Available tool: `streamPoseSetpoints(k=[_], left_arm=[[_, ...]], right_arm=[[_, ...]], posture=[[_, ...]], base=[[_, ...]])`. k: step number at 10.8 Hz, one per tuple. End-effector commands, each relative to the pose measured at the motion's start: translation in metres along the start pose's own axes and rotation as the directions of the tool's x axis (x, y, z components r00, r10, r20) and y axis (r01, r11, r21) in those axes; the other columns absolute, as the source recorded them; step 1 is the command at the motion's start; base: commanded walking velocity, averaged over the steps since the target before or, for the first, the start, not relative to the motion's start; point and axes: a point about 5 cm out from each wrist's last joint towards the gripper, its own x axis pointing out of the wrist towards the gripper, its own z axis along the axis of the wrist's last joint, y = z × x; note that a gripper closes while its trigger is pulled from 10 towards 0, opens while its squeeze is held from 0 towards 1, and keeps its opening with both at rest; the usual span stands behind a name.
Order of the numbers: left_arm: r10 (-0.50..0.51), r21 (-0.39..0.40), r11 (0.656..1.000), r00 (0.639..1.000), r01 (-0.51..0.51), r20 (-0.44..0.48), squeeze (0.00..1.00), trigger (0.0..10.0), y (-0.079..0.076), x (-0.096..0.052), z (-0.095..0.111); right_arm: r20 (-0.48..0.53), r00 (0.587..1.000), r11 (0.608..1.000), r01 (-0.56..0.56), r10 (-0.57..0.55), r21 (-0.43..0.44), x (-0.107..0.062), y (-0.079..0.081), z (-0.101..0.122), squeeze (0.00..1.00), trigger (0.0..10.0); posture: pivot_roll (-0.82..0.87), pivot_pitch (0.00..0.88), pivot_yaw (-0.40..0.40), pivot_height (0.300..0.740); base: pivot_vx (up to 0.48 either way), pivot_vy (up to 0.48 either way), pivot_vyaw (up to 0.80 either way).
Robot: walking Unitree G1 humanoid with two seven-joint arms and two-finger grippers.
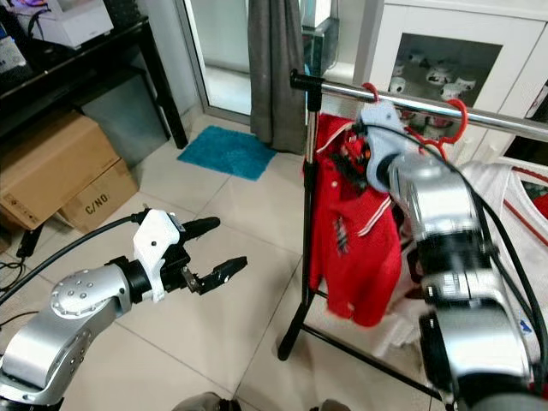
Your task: Hang hanger
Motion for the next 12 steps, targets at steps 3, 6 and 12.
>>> streamPoseSetpoints(k=[3, 6, 12], left_arm=[[0.016, 0.007, 1.000, 1.000, -0.016, -0.008, 0.00, 10.0, 0.001, -0.002, -0.001], [0.013, 0.007, 1.000, 1.000, -0.013, -0.012, 0.00, 10.0, 0.001, -0.002, -0.002], [-0.010, 0.015, 1.000, 1.000, 0.010, -0.017, 0.00, 10.0, 0.001, 0.002, -0.003]], right_arm=[[-0.014, 1.000, 1.000, -0.017, 0.017, -0.004, 0.004, -0.005, -0.001, 0.00, 0.0], [-0.027, 1.000, 1.000, 0.000, 0.000, 0.005, -0.004, -0.020, -0.007, 0.00, 0.0], [-0.057, 0.998, 1.000, -0.004, 0.005, 0.022, 0.003, -0.016, -0.018, 0.00, 0.0]], posture=[[-0.07, 0.005, 0.078, 0.740], [-0.07, 0.004, 0.079, 0.740], [-0.08, 0.002, 0.093, 0.740]], base=[[0.000, 0.000, 0.00], [0.000, 0.000, 0.00], [0.000, 0.000, 0.00]])
